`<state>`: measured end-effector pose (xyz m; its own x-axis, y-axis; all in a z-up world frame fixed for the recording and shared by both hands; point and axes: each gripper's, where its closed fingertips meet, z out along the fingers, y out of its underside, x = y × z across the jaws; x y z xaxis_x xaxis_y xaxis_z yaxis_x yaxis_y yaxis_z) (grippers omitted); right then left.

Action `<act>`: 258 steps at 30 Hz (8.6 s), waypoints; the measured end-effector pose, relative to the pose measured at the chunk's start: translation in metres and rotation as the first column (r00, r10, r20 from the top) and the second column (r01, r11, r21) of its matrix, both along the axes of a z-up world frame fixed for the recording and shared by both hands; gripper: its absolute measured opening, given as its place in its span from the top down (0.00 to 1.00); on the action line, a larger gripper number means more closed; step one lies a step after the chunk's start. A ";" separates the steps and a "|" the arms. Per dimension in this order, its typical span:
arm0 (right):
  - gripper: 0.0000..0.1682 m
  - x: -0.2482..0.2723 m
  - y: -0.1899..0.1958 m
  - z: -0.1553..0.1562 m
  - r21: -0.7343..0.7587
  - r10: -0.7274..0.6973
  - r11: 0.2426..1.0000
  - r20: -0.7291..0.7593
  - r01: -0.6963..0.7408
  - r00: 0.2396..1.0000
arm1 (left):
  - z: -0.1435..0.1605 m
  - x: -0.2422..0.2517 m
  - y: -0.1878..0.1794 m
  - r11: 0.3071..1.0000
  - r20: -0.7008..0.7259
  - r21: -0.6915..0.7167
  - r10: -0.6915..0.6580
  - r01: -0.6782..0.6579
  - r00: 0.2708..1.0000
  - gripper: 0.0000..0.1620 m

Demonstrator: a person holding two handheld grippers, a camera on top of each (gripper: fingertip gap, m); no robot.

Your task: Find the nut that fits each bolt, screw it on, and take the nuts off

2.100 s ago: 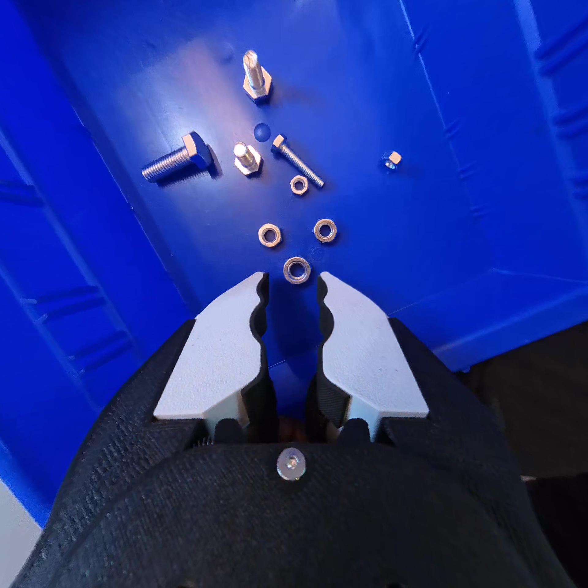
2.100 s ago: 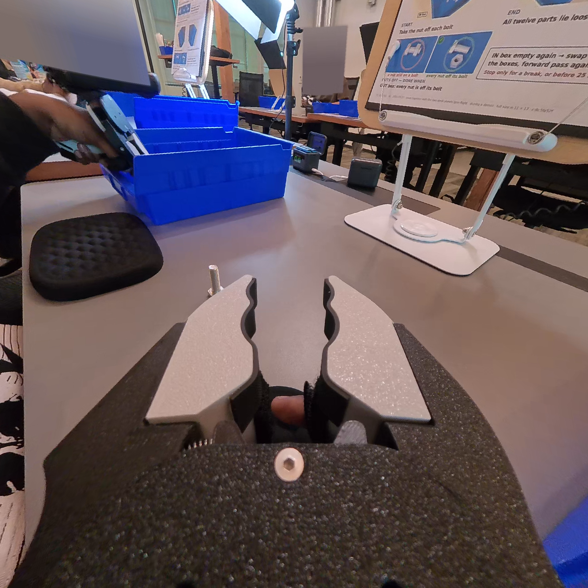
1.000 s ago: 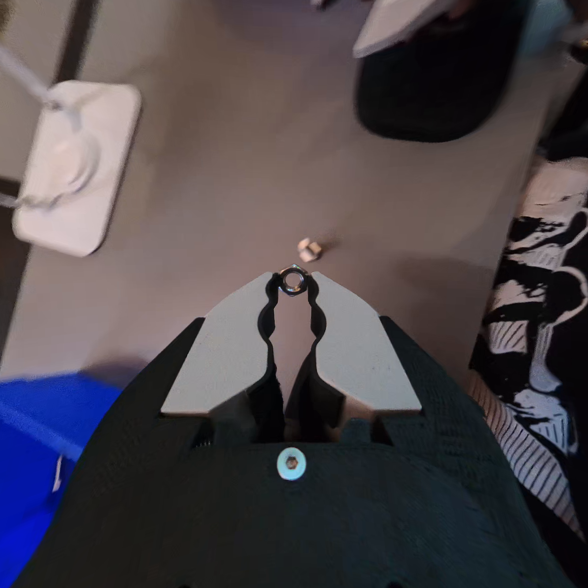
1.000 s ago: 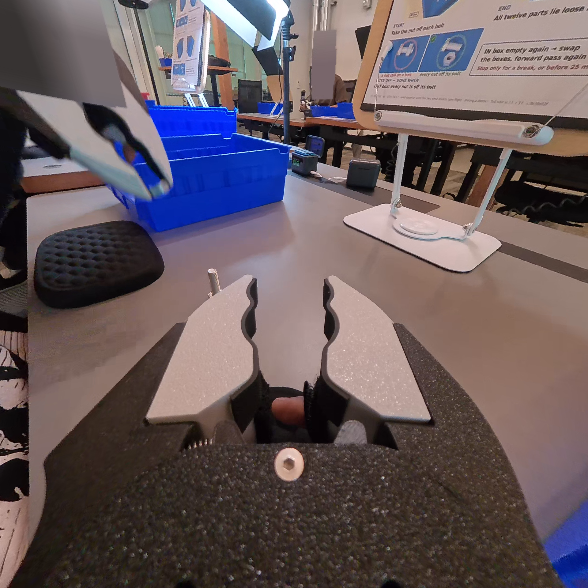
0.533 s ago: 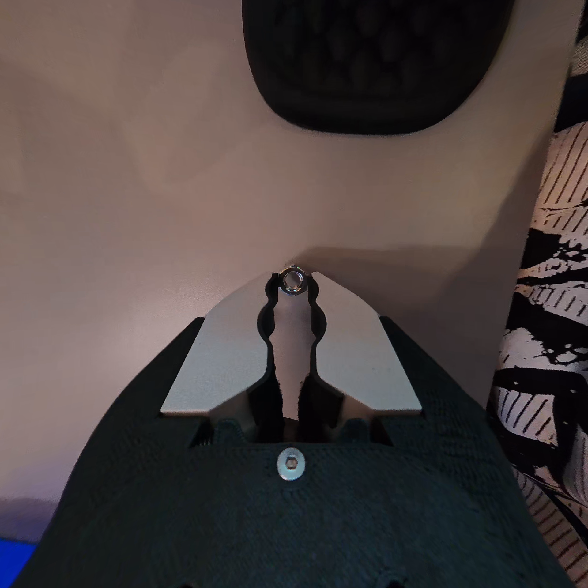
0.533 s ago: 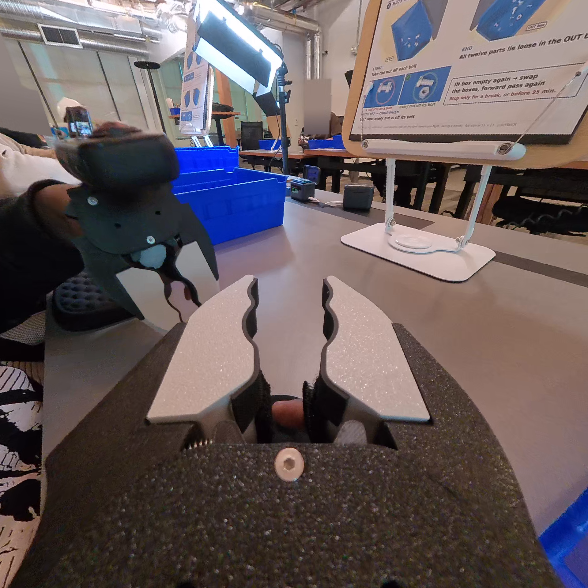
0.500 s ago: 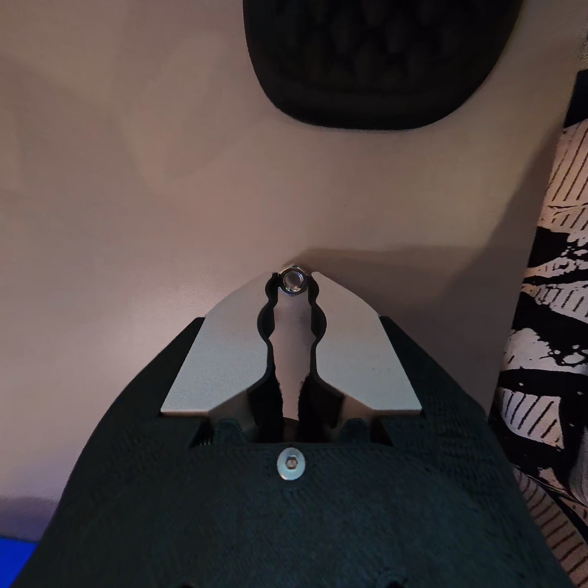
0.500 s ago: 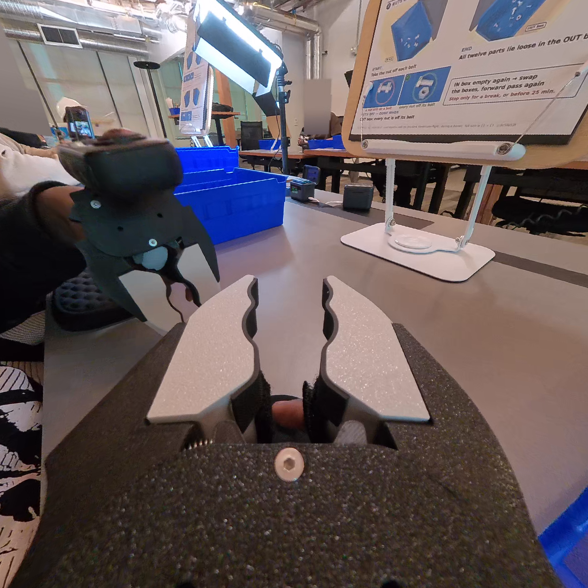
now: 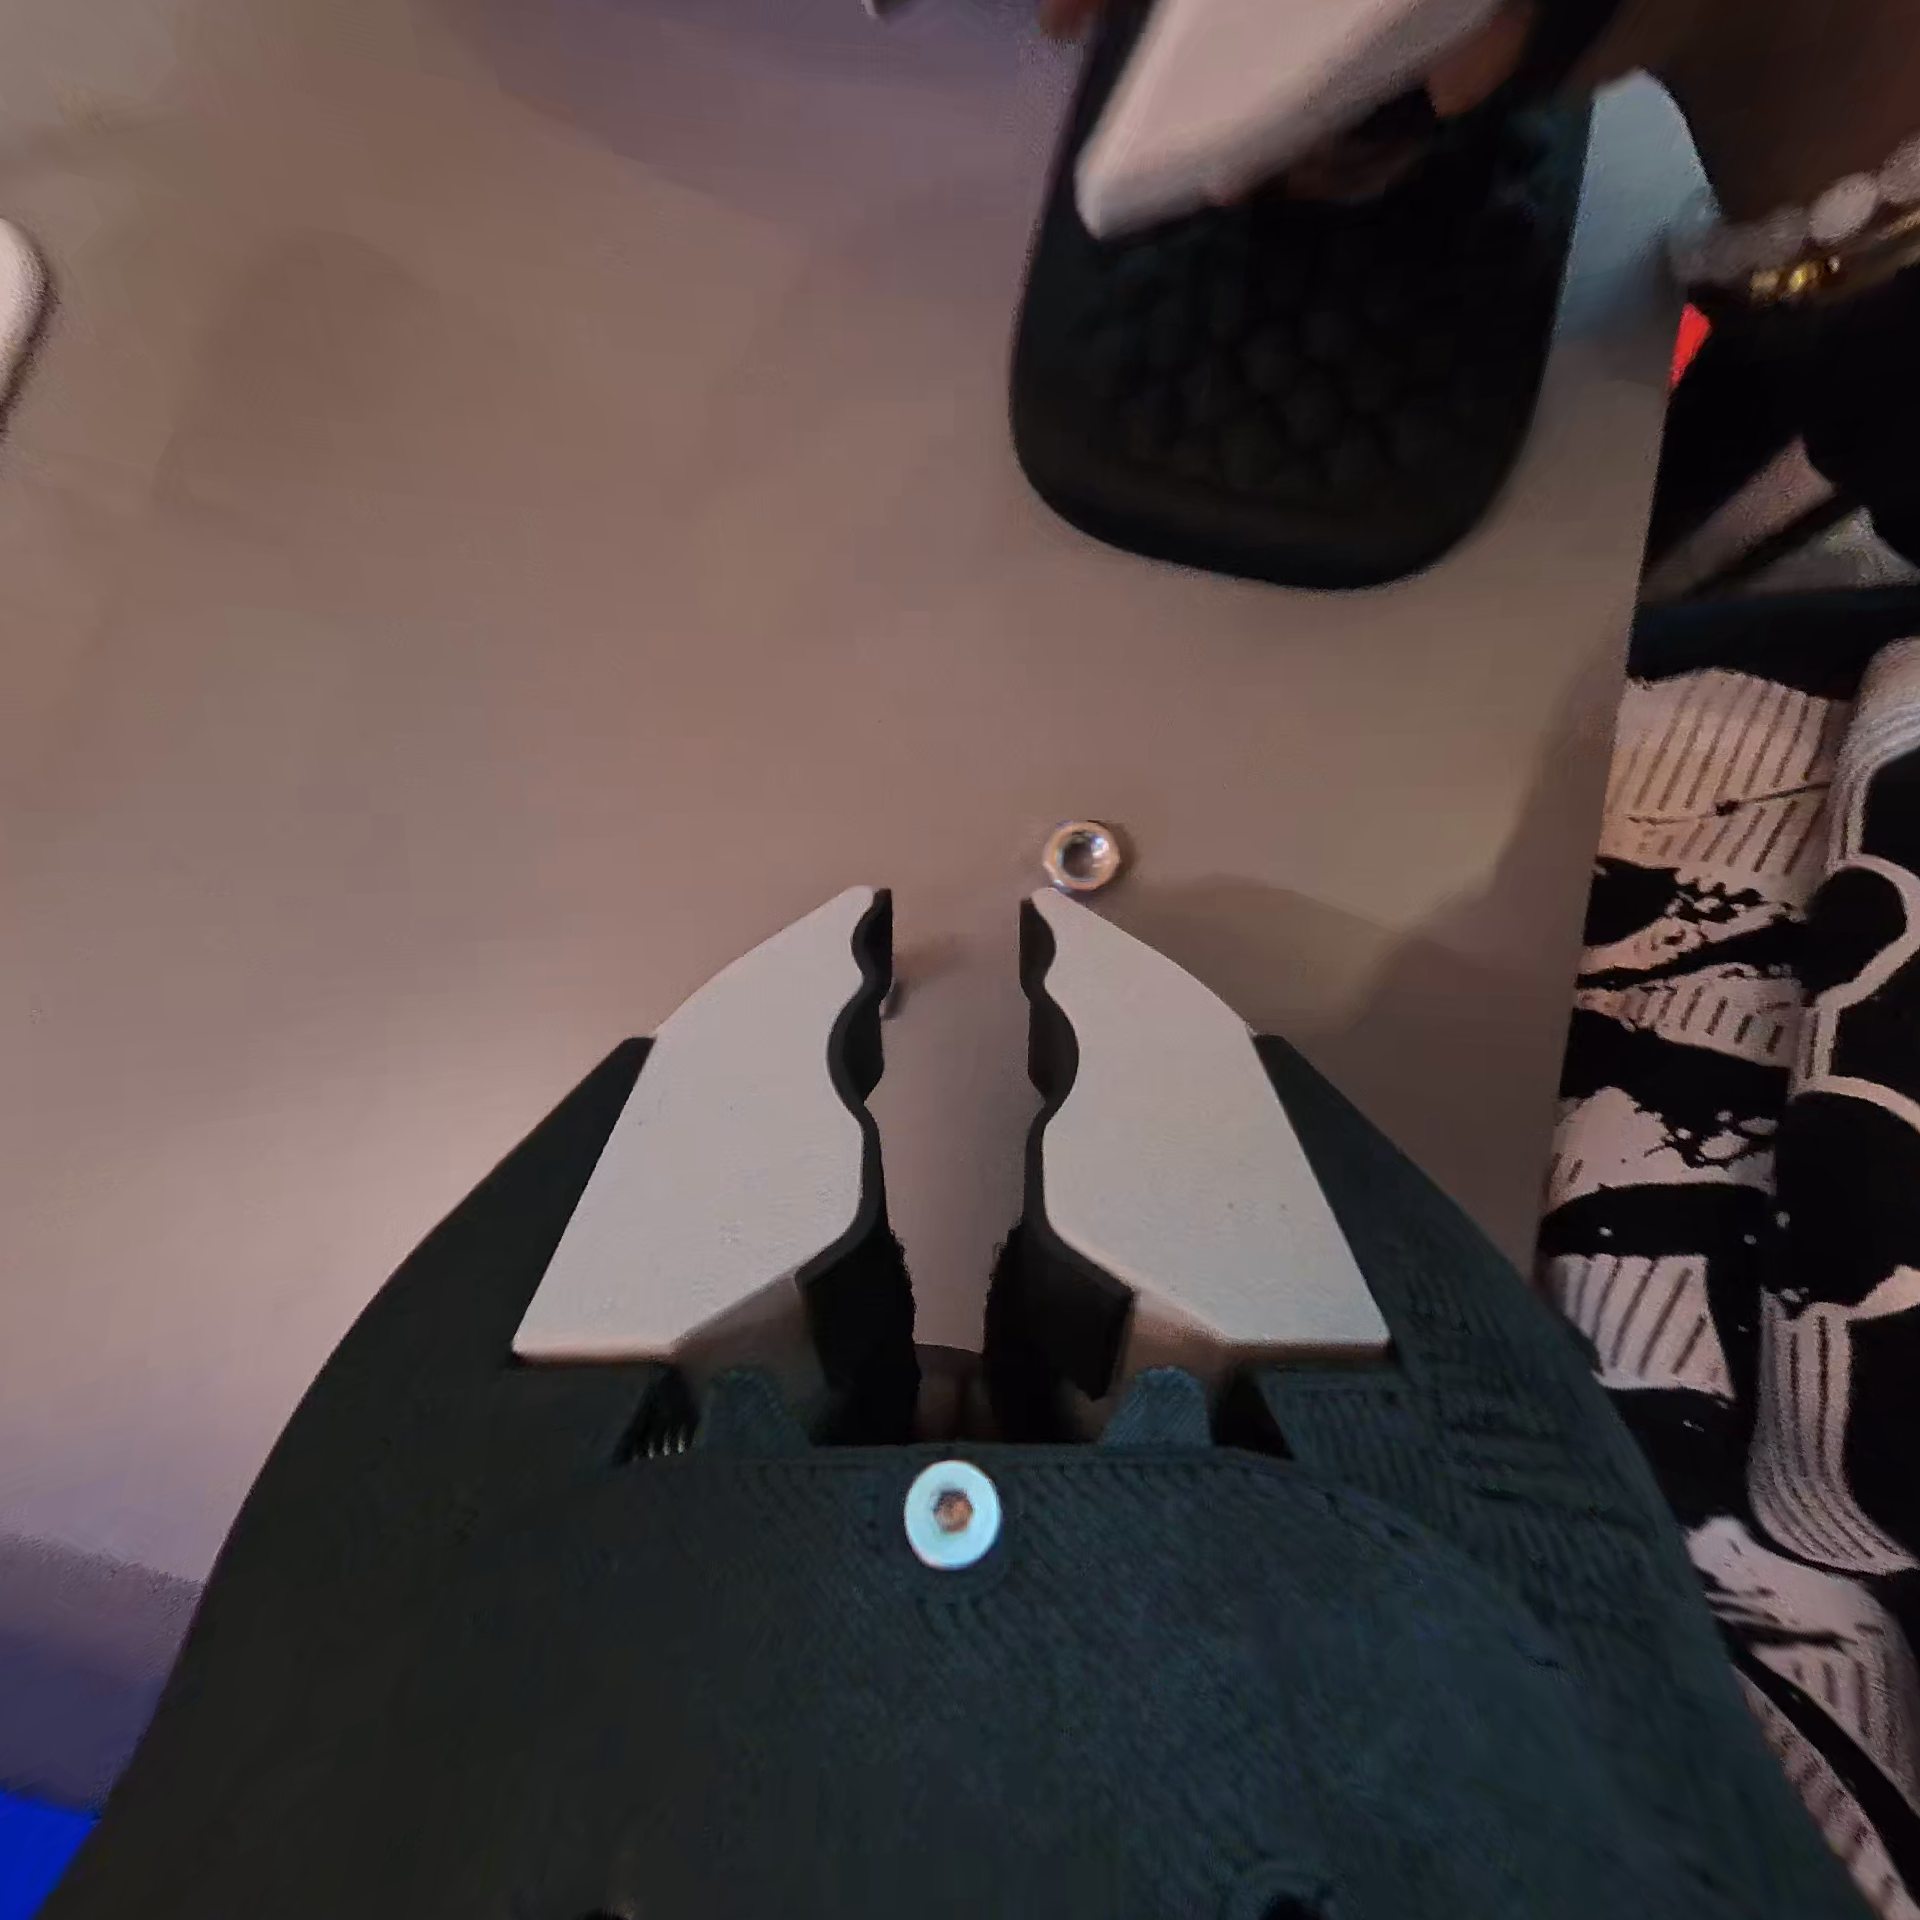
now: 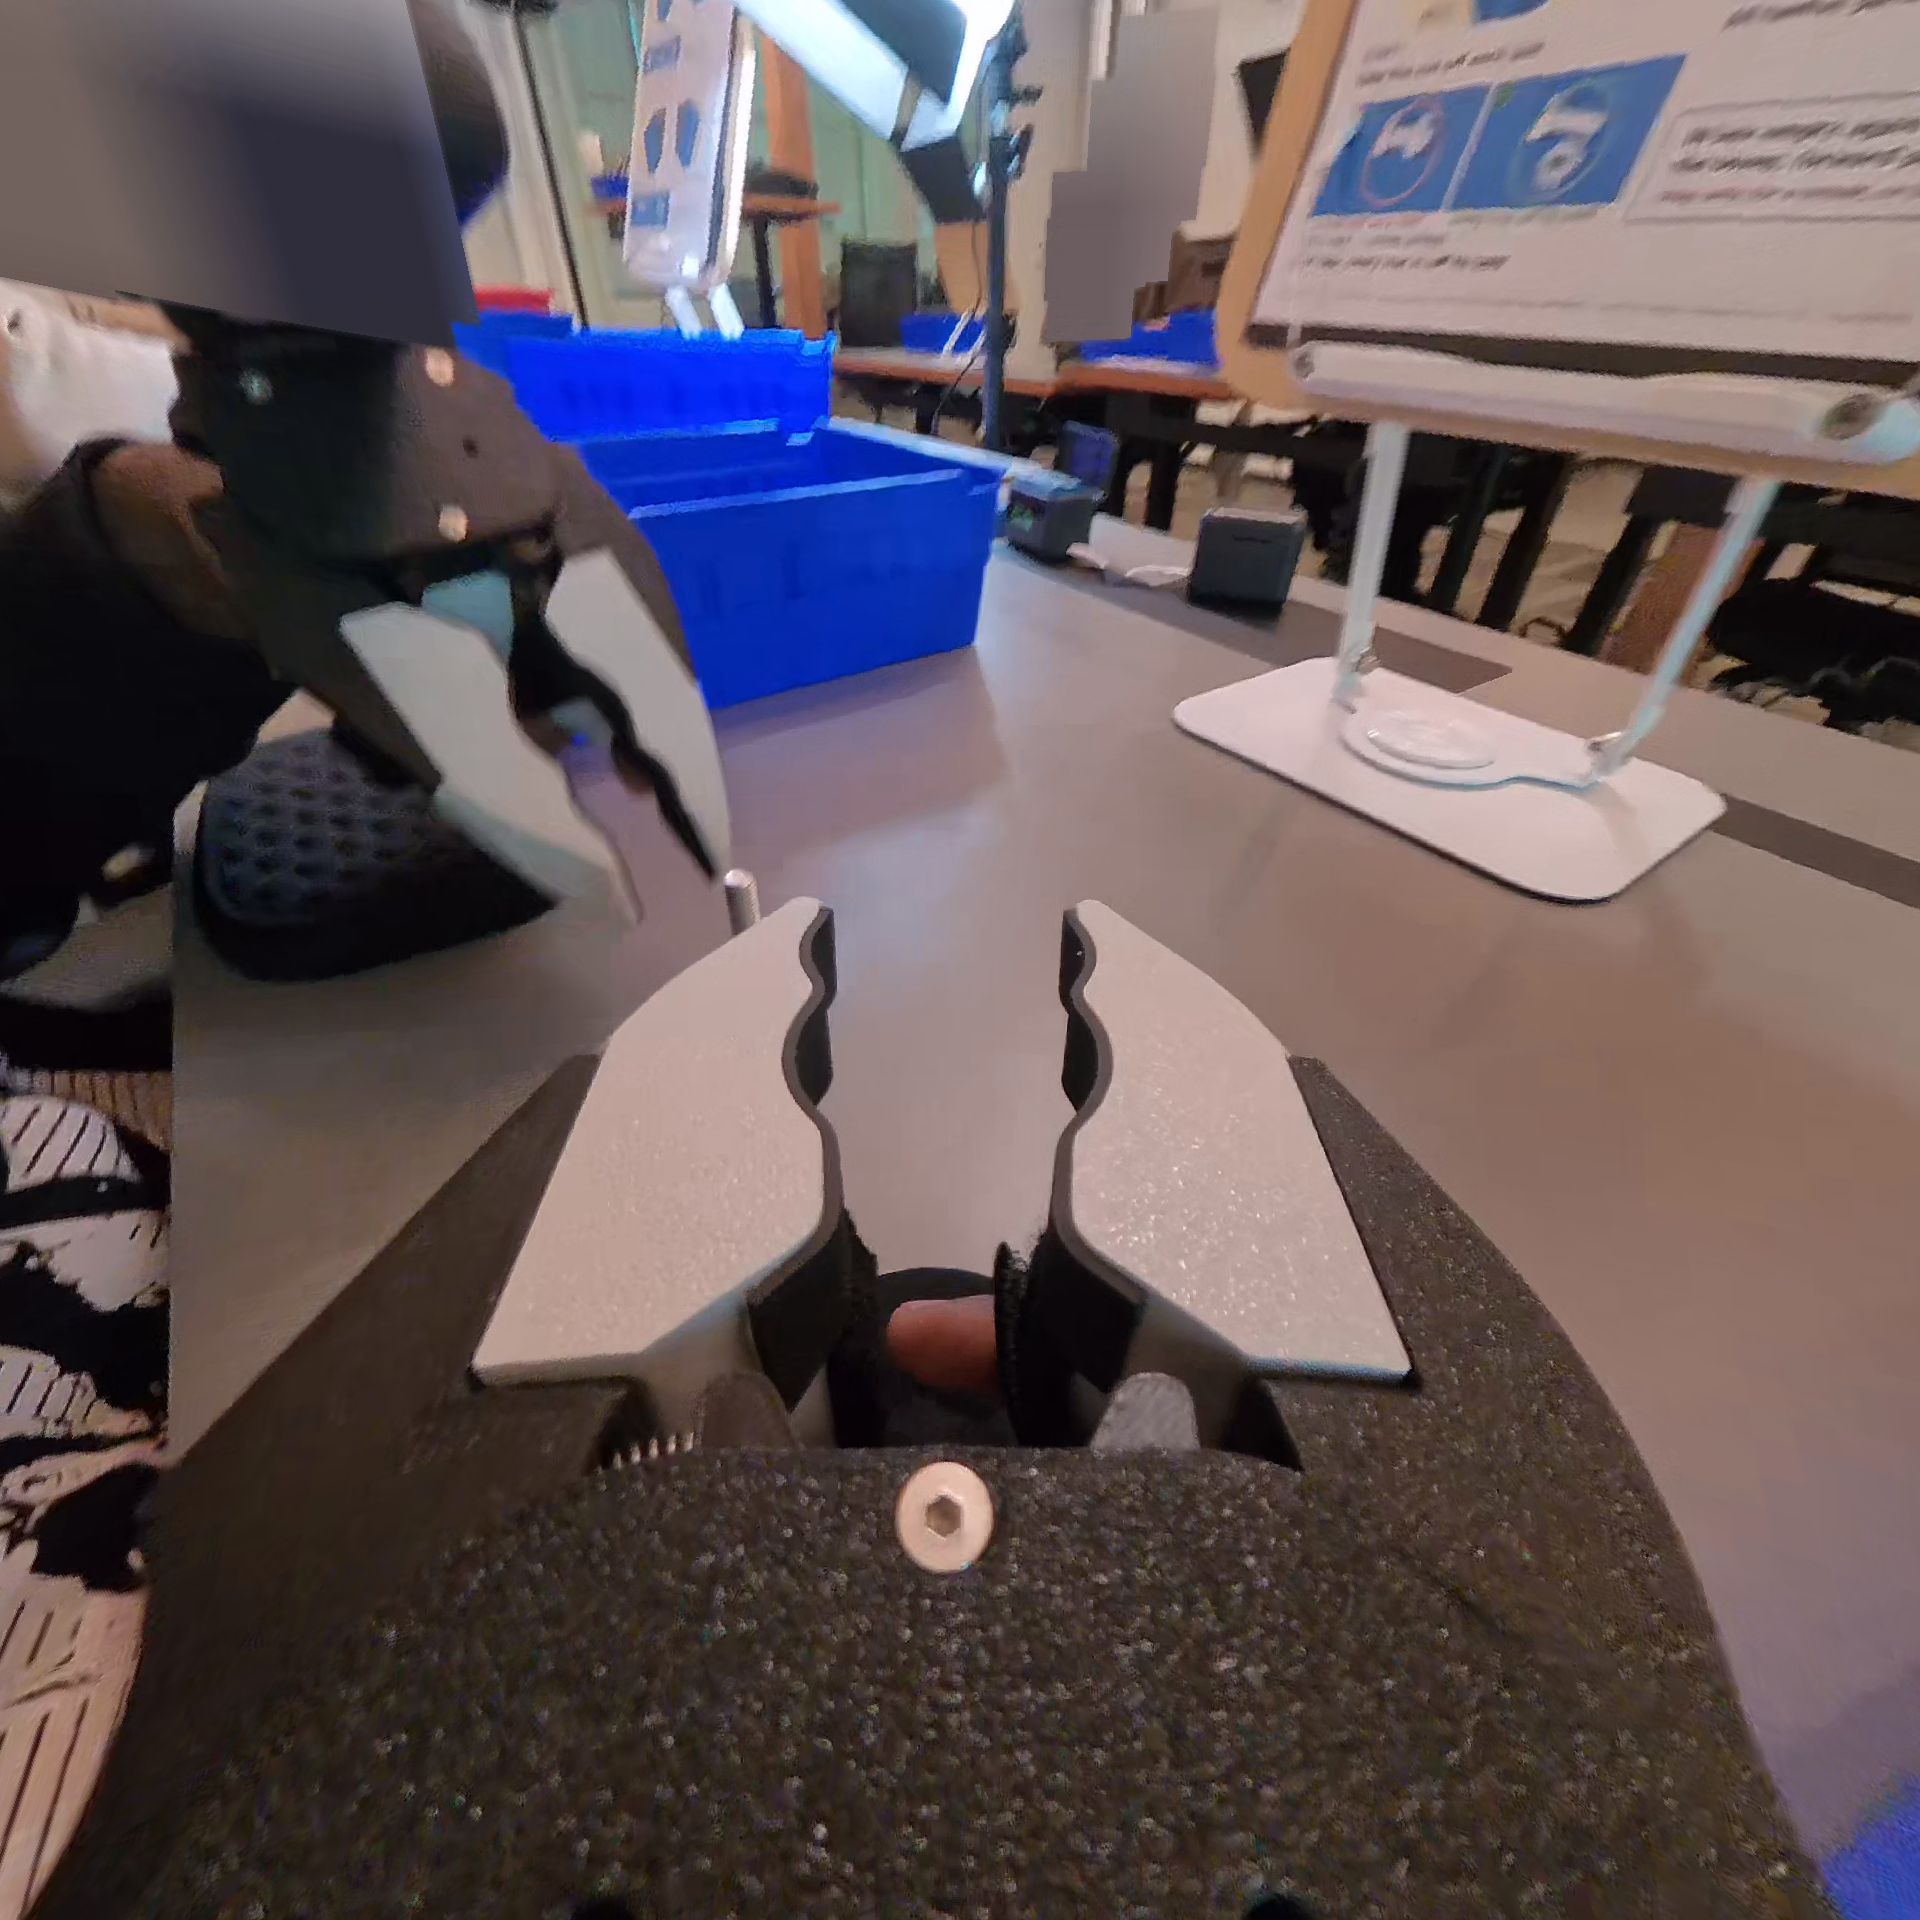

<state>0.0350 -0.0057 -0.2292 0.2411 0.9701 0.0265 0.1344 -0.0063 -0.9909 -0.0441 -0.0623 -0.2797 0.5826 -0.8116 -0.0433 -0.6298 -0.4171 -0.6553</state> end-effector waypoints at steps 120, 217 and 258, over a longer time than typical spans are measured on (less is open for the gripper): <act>0.89 -0.064 -0.116 0.045 -0.167 0.763 0.363 0.618 -0.917 0.189 | 0.045 0.052 -0.055 0.884 0.570 0.308 -0.468 0.353 0.675 0.91; 0.72 -0.080 -0.068 0.051 -0.103 0.391 0.900 -0.234 -0.423 0.890 | 0.047 0.022 0.012 0.932 0.555 0.331 -0.068 -0.145 0.829 0.91; 0.92 -0.065 -0.070 0.051 -0.059 0.401 0.905 -0.208 -0.420 0.892 | 0.048 0.021 0.013 0.936 0.567 0.320 -0.063 -0.149 0.821 0.91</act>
<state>-0.0302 -0.0759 -0.1784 -0.1883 0.9787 -0.0813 -0.0410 -0.0905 -0.9950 -0.0232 -0.0496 -0.2321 0.6234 -0.7810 0.0382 -0.0939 -0.1233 -0.9879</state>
